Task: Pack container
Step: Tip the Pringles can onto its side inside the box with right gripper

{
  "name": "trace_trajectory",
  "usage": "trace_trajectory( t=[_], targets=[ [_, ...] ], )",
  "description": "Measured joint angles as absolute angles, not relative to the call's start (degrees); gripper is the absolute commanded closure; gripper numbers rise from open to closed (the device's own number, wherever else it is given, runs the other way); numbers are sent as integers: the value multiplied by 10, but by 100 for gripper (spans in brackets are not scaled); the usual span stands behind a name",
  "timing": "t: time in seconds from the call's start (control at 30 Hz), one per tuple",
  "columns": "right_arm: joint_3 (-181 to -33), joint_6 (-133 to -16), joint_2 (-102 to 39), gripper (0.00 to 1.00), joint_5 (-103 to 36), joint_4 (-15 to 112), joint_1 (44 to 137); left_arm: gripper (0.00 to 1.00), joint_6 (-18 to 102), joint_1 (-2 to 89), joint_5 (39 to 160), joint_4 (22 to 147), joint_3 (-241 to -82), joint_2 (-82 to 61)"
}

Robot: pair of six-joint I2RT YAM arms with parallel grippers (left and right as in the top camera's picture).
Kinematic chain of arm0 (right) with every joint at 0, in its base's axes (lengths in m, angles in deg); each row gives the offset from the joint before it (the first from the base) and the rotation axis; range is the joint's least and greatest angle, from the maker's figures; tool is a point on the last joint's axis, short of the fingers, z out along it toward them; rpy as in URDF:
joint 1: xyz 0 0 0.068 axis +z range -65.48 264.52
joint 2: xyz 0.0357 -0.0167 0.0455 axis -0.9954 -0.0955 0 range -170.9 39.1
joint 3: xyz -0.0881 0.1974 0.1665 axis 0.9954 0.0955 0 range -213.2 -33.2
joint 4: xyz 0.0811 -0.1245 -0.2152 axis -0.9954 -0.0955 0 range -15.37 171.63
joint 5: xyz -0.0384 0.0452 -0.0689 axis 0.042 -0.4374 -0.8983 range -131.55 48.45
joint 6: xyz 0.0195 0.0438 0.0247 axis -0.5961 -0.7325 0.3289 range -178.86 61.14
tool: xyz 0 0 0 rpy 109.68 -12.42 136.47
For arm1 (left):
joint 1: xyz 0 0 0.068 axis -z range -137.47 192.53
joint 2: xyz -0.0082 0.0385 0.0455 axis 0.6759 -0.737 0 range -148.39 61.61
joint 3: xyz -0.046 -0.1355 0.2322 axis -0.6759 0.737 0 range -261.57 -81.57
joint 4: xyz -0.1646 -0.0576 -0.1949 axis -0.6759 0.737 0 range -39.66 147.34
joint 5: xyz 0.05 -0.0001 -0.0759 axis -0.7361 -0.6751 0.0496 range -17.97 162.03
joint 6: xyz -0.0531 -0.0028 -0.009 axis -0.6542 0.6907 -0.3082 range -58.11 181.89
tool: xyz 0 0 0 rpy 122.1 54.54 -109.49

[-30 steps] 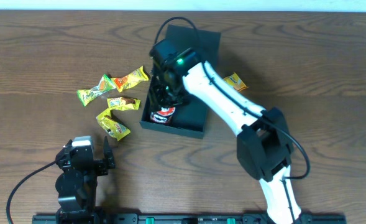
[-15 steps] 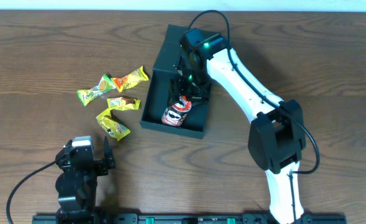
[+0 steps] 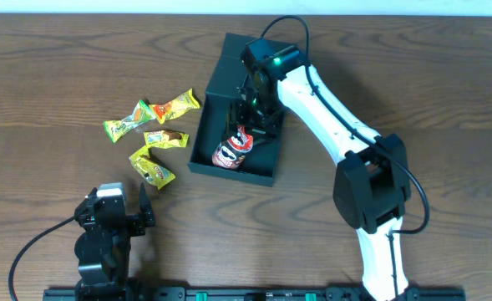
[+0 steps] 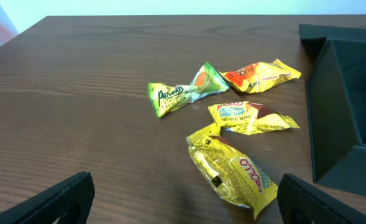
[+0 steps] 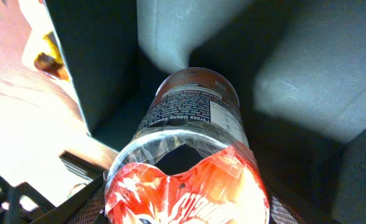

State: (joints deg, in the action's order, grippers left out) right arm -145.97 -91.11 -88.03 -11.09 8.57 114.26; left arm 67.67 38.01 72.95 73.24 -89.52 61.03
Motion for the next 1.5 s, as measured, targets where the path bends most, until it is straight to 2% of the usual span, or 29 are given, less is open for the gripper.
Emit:
trace_trajectory(
  t=[0.43,0.63,0.77,0.87,0.93,1.03,1.5],
  targets=[
    [-1460,-983,-880,37,-63,92,1132,5,677,380,730,732,-895,610],
    [-1460,-997,-915,45,-8,90,1126,5,677,380,730,732,-895,610],
    [-1460,-1003,-947,46,51,76,1120,5,677,380,730,732,-895,610],
    [-1460,-1008,-947,41,54,78,1121,5,677,380,730,732,-895,610],
    [-1460,-1012,-947,32,54,78,1121,5,677,380,730,732,-895,610],
    [-1460,-1017,-947,23,51,79,1121,5,677,380,730,732,-895,610],
    [-1466,-1024,-957,12,-44,42,1121,5,677,380,730,732,-895,610]
  ],
)
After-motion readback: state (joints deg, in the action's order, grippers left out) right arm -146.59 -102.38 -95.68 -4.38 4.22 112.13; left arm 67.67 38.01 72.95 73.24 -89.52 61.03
